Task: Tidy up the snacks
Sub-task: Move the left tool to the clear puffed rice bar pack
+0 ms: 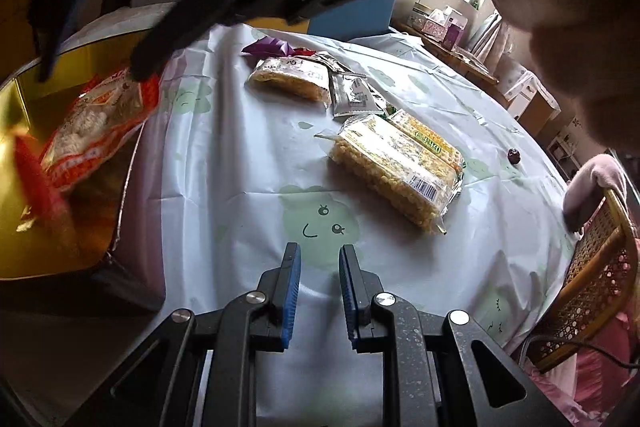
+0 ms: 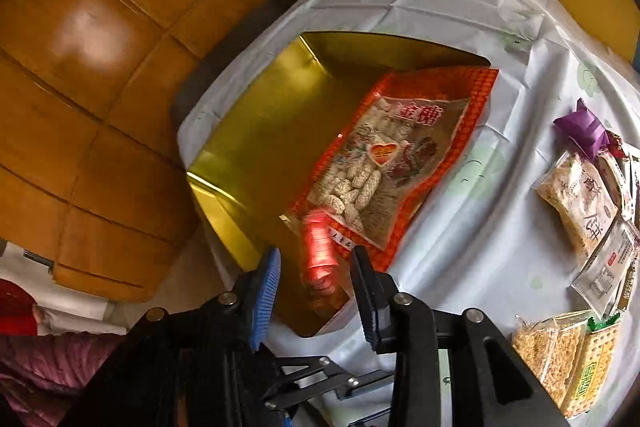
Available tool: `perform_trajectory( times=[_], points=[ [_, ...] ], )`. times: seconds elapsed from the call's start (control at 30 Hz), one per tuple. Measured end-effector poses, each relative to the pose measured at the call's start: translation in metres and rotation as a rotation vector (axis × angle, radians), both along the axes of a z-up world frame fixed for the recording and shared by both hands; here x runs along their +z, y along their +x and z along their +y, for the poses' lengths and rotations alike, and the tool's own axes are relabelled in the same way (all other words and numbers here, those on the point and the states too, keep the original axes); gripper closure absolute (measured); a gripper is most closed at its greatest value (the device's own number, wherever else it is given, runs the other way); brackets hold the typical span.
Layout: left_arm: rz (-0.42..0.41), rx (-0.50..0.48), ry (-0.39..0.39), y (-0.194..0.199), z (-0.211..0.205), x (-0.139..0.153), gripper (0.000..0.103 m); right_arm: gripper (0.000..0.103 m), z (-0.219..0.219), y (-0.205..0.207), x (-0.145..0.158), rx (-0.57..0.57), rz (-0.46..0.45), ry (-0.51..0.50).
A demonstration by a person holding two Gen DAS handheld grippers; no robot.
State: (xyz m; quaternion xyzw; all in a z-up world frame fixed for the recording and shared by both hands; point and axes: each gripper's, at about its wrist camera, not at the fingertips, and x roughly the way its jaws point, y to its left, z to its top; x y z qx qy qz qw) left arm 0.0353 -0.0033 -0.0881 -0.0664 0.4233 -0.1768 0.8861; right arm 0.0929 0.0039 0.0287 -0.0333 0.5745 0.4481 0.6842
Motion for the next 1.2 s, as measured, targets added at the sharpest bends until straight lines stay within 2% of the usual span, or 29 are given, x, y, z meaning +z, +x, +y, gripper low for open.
perform_trajectory(
  times=[0.13,0.5,0.77,0.93,1.0,1.13,1.2],
  points=[
    [0.000,0.003,0.003,0.000,-0.001,-0.001,0.083,0.067,-0.016,0.005,-0.007,-0.051,-0.022,-0.020],
    [0.003,0.006,0.021,0.001,-0.003,-0.001,0.083,0.067,-0.101,0.016,-0.014,-0.232,-0.043,-0.064],
    [0.008,0.005,0.035,0.002,-0.005,0.000,0.083,0.066,-0.186,0.022,-0.019,-0.396,-0.089,-0.153],
    [0.062,0.013,0.055,0.008,-0.011,0.007,0.074,0.066,-0.244,0.029,-0.030,-0.519,-0.148,-0.287],
    [0.081,0.016,0.064,0.012,-0.017,0.011,0.065,0.066,-0.262,0.032,-0.036,-0.584,-0.171,-0.342],
    [0.125,0.002,0.034,0.025,-0.033,0.021,0.061,0.066,-0.297,0.042,-0.054,-0.726,-0.104,-0.348],
    [0.141,0.004,0.032,0.033,-0.041,0.025,0.053,0.066,-0.301,0.046,-0.053,-0.744,-0.103,-0.346]
  ],
)
